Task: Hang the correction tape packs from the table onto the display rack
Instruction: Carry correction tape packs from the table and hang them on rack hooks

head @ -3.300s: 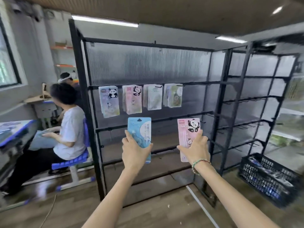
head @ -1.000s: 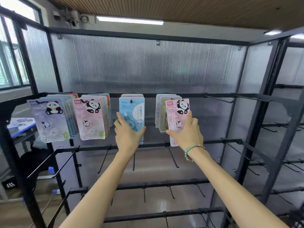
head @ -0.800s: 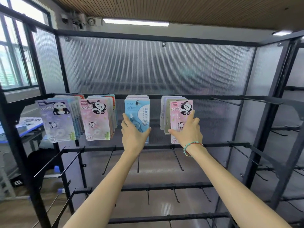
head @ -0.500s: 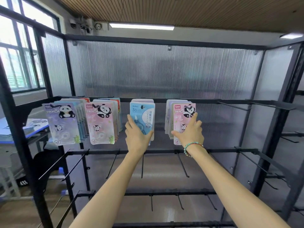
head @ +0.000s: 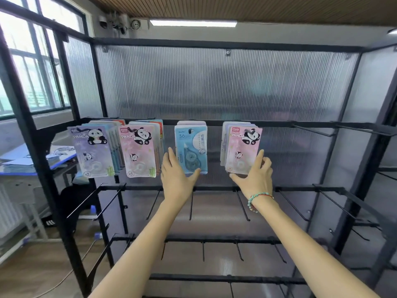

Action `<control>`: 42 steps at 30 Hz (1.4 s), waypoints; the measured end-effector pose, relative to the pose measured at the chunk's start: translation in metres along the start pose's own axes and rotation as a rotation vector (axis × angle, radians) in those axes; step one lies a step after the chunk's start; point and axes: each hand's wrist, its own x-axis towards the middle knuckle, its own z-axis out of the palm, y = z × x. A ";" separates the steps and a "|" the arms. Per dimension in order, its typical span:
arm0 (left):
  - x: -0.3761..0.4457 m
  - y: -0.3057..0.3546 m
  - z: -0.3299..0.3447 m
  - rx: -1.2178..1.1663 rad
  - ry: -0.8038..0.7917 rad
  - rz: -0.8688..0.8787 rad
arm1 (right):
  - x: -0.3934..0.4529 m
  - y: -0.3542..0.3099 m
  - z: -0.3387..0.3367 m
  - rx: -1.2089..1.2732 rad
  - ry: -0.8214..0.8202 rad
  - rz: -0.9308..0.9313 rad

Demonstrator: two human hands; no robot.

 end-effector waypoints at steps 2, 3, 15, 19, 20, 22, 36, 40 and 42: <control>-0.012 -0.004 -0.009 -0.002 0.000 0.029 | -0.012 0.001 0.000 0.015 -0.033 -0.051; -0.019 -0.006 -0.015 -0.007 0.000 0.036 | -0.019 0.000 0.001 0.023 -0.056 -0.085; -0.142 -0.101 -0.154 0.318 0.132 -0.198 | -0.161 -0.102 0.053 0.264 -0.510 -0.493; -0.183 -0.143 -0.242 0.444 0.218 -0.320 | -0.231 -0.169 0.069 0.322 -0.637 -0.661; -0.193 -0.153 -0.264 0.470 0.235 -0.341 | -0.249 -0.186 0.073 0.326 -0.661 -0.705; -0.217 -0.175 -0.313 0.529 0.273 -0.397 | -0.291 -0.224 0.080 0.341 -0.707 -0.783; -0.423 -0.289 -0.606 0.777 0.530 -0.801 | -0.601 -0.447 0.101 0.490 -1.030 -1.226; -0.465 -0.312 -0.659 0.795 0.616 -0.913 | -0.667 -0.497 0.110 0.490 -1.097 -1.352; -0.481 -0.327 -0.680 0.799 0.647 -0.972 | -0.695 -0.521 0.118 0.492 -1.130 -1.403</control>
